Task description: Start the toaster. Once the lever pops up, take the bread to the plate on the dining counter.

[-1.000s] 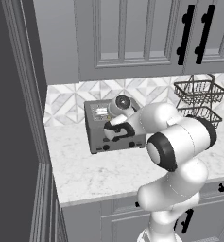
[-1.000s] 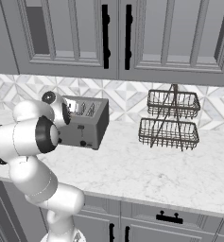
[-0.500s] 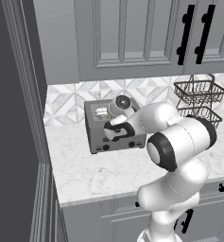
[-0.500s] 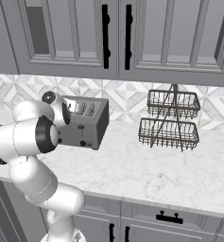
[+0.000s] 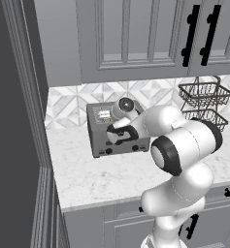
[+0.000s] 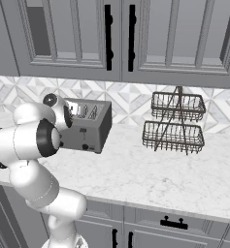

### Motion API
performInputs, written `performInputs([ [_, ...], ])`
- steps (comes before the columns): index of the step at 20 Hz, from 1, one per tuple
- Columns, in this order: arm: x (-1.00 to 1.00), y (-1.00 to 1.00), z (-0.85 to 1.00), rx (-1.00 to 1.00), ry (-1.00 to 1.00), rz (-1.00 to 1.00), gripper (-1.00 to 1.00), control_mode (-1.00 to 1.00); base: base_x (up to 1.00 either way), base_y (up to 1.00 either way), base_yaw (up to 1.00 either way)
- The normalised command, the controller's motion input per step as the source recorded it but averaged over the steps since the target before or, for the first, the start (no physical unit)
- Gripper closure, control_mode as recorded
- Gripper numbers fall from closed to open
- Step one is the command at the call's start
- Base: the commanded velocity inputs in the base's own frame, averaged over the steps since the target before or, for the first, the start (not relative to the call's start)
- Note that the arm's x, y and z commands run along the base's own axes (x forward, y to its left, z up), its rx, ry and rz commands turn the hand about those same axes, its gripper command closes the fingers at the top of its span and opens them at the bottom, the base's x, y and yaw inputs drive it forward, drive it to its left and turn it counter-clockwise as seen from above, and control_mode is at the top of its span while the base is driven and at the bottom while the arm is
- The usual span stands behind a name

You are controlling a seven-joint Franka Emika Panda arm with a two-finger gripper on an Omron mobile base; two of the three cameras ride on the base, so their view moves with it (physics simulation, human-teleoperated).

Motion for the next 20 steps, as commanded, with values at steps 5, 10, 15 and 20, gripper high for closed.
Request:
performInputs([
  [5,0.00,0.00,0.00,0.00,0.00,0.00,-1.00,-1.00,0.00,0.00,0.00],
  [10,0.00,0.00,0.00,0.00,0.00,0.00,-1.00,-1.00,0.00,0.00,0.00],
  [15,0.00,0.00,0.00,0.00,0.00,0.00,-1.00,-1.00,0.00,0.00,0.00],
  [20,0.00,0.00,0.00,0.00,0.00,0.00,-1.00,-1.00,0.00,0.00,0.00],
])
